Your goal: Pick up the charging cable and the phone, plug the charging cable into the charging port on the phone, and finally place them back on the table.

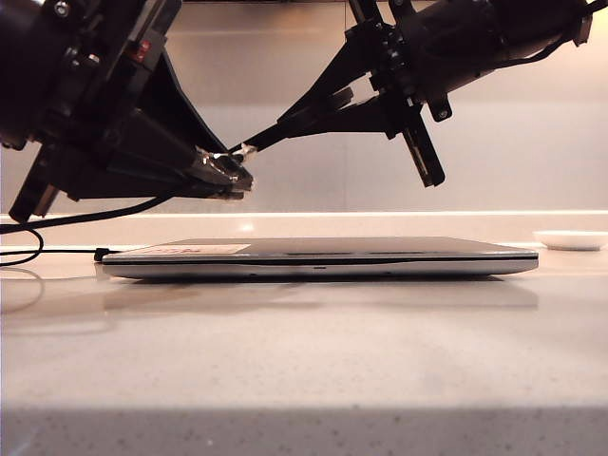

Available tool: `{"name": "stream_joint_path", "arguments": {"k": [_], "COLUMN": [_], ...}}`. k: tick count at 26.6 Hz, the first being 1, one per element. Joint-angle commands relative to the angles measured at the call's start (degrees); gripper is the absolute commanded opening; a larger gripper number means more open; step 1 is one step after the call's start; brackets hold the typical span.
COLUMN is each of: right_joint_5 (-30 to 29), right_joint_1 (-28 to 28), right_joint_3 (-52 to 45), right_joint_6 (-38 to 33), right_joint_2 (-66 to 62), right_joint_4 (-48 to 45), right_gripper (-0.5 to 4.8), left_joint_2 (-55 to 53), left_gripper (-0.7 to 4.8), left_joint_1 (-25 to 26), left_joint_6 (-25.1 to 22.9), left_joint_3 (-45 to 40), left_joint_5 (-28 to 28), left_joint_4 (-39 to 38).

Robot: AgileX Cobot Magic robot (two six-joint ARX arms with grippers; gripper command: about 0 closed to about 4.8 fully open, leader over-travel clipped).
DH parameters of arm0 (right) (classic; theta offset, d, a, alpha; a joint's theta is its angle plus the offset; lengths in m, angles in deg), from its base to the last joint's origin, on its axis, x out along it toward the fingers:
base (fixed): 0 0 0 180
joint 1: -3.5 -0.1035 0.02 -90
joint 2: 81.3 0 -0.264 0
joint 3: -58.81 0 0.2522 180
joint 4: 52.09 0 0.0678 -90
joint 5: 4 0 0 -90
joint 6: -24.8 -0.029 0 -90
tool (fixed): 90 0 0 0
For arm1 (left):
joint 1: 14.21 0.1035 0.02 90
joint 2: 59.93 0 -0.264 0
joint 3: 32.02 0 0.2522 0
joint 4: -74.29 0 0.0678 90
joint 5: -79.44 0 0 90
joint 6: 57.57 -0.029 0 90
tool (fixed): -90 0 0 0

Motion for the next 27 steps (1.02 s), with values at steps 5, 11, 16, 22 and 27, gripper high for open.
{"name": "stream_joint_path", "arguments": {"k": [5, 11, 16, 22, 27], "right_joint_5": [-1.8, -2.6, -3.1, -3.8, -4.2], "right_joint_1": [-0.3, -0.6, -1.9, -3.0, -2.9], "right_joint_3": [0.2, 0.2, 0.2, 0.2, 0.2], "right_joint_6": [2.4, 2.3, 1.8, 3.8, 6.5], "right_joint_2": [0.6, 0.6, 0.6, 0.6, 0.6], "right_joint_4": [-2.6, -2.6, -2.5, -1.9, 0.6], "right_gripper": [-0.06, -0.06, -0.06, -0.06, -0.06], "left_joint_2": [0.1, 0.1, 0.1, 0.1, 0.1], "left_gripper": [-0.06, -0.06, -0.06, -0.06, -0.06], "left_joint_1": [0.0, 0.0, 0.0, 0.0, 0.0], "left_joint_6": [0.2, 0.2, 0.2, 0.1, 0.2], "left_joint_3": [0.2, 0.2, 0.2, 0.2, 0.1], "left_joint_5": [0.0, 0.0, 0.0, 0.0, 0.0], "left_joint_4": [2.4, 2.4, 2.4, 2.3, 2.2]}}
